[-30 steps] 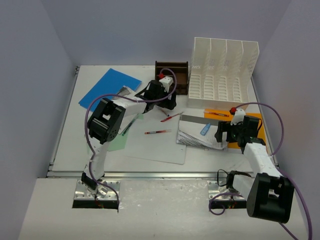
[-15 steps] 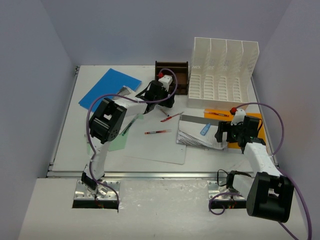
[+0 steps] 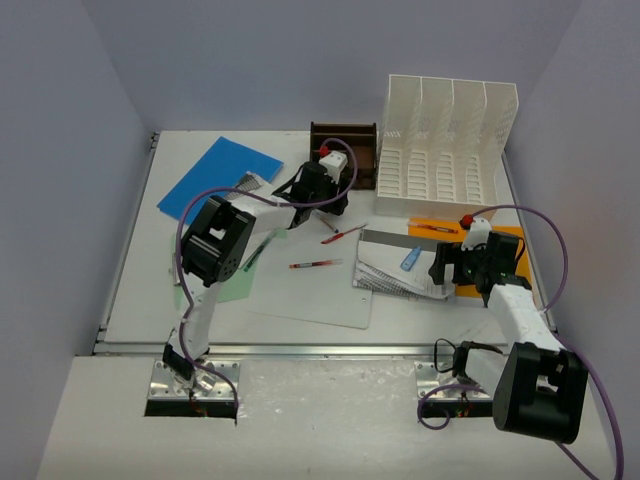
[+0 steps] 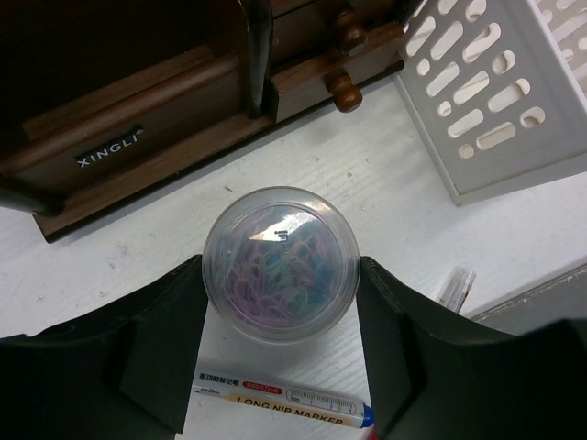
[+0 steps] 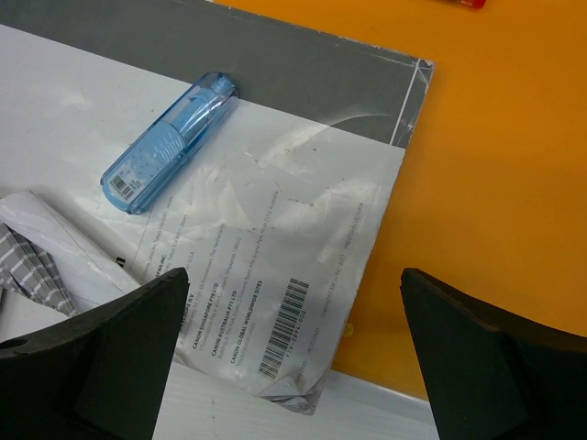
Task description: Organize the desk
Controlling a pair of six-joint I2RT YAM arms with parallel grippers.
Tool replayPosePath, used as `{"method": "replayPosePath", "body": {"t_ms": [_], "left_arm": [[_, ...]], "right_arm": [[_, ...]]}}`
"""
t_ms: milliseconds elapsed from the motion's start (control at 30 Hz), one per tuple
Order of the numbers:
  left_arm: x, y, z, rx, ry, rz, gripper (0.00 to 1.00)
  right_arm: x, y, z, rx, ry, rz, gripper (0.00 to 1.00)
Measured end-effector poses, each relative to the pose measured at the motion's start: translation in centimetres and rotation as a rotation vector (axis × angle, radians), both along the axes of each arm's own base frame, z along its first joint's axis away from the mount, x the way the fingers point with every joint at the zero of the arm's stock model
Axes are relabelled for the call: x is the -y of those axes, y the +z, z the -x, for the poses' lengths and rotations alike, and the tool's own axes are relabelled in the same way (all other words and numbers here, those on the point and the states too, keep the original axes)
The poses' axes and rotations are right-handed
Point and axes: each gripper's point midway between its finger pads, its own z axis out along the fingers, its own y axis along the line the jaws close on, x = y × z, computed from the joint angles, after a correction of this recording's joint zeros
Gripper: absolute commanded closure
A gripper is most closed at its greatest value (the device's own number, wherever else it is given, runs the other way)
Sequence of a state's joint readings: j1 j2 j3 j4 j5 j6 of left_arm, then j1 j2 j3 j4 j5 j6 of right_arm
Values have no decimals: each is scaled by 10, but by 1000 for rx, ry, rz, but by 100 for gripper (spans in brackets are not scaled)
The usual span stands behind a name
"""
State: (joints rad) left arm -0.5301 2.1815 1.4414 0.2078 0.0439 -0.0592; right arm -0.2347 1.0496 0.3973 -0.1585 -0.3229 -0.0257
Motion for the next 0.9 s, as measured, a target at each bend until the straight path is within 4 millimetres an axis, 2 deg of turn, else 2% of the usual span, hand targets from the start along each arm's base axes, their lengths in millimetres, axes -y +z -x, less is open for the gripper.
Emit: {"method": "replayPosePath", "body": {"t_ms": [200,333,433,567,667,800,900], "left_arm": [[2,2,7,-16,-20,-11,97],[8,12,24,-38,-58,-45,100],[28,51,30,14,-110,-45,100],[54,110,17,131,-140,-1,100],[62,145,7,207,-142,26,100],[69,174,-10,284,-130,46,100],[74,178,-23,320,-122,48,100]], "right_arm": [[-1,0,0,1,3,-5,1],[-2,1,0,3,7,-13,1],[-2,2,-1,7,9,-15,1],[-3,3,-2,9,13,-18,1],[-3,3,-2,10,14,-20,1],[-4,5,-2,14,17,-26,1],[-4,6,-2,20,19,-31,1]]}}
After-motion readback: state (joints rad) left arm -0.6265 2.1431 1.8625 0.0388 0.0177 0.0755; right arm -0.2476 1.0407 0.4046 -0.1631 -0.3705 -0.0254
